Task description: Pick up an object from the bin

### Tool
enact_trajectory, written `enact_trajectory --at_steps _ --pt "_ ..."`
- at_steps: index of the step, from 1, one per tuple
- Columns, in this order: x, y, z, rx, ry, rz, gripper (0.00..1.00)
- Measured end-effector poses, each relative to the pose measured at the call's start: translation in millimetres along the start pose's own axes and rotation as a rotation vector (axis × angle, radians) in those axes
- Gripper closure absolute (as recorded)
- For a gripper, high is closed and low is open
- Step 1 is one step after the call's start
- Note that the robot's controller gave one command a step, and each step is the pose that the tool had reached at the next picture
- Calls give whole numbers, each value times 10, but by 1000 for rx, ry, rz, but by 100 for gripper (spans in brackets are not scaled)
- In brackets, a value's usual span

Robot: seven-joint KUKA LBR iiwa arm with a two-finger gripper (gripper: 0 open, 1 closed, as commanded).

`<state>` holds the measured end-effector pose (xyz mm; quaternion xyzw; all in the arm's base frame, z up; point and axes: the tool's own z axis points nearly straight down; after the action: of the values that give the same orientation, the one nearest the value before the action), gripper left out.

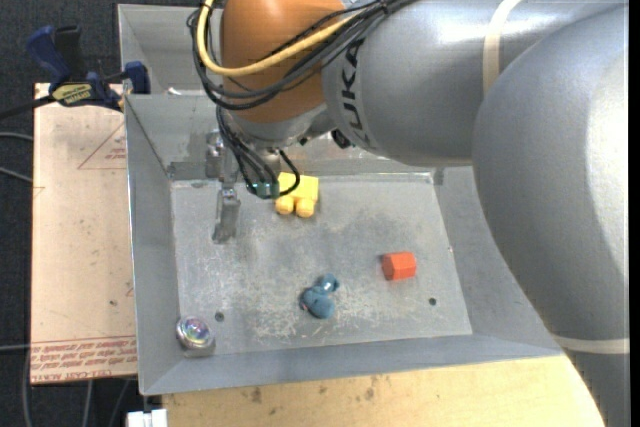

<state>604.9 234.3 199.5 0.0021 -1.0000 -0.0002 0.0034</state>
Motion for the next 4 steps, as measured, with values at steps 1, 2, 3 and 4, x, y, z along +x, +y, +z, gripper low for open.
enact_trajectory --at_steps 1,2,3,4 --pt "517 -304 1109 2 3 -35 0" --pt "713 -1394 784 4 -7 -59 0" --pt "1125 -1716 1291 1 -19 -489 0" --pt "1150 -1716 1300 0 -8 -490 100"
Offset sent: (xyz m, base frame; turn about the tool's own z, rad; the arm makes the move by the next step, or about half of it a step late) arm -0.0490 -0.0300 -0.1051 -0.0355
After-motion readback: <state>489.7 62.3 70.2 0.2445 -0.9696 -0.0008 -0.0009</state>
